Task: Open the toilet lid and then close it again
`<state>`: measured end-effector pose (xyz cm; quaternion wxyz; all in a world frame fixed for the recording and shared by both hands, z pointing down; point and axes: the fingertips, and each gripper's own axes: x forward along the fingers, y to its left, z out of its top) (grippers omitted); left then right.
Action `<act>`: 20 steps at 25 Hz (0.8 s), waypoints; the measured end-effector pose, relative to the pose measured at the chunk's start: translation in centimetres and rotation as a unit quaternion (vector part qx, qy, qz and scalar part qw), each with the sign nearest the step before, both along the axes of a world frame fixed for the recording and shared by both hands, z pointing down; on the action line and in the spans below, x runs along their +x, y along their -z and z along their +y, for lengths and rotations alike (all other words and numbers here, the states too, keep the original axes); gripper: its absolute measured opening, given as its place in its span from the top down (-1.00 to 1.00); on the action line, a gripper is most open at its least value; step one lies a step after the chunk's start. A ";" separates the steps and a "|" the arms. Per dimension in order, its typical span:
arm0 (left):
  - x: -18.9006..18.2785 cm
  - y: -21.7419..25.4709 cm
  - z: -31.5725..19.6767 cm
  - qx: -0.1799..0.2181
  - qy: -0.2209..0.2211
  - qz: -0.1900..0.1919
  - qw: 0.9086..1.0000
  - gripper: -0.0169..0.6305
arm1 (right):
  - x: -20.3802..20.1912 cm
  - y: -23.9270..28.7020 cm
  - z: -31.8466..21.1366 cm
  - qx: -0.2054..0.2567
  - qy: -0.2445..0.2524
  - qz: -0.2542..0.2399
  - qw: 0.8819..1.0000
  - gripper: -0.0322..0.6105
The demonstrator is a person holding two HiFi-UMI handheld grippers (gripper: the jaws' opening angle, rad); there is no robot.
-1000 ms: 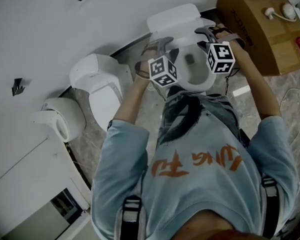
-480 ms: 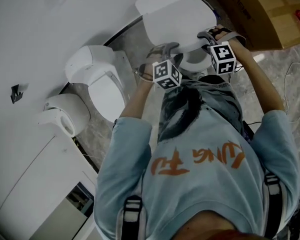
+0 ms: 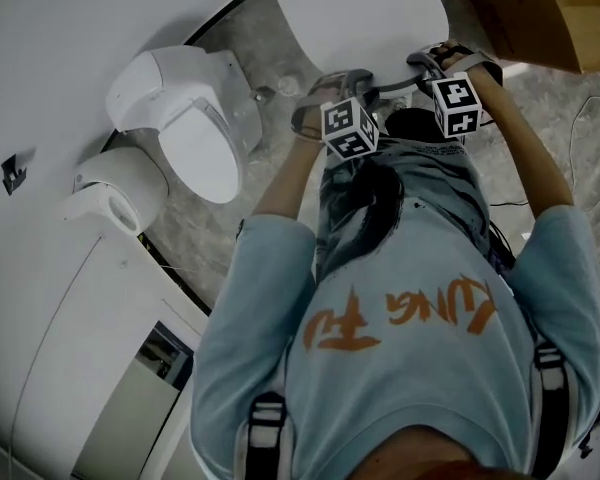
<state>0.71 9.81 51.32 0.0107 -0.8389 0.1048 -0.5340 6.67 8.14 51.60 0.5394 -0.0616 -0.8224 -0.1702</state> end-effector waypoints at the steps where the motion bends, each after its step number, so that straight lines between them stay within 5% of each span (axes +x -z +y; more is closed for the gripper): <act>1: 0.1 -0.7 0.3 -0.007 0.001 -0.002 1.000 0.45 | 0.1 -0.6 0.3 -0.010 -0.001 0.000 1.000 0.19; 20: 1.4 -14.0 6.1 -0.120 0.050 -0.031 0.991 0.50 | 0.9 -14.0 5.6 -0.082 -0.052 0.019 0.995 0.32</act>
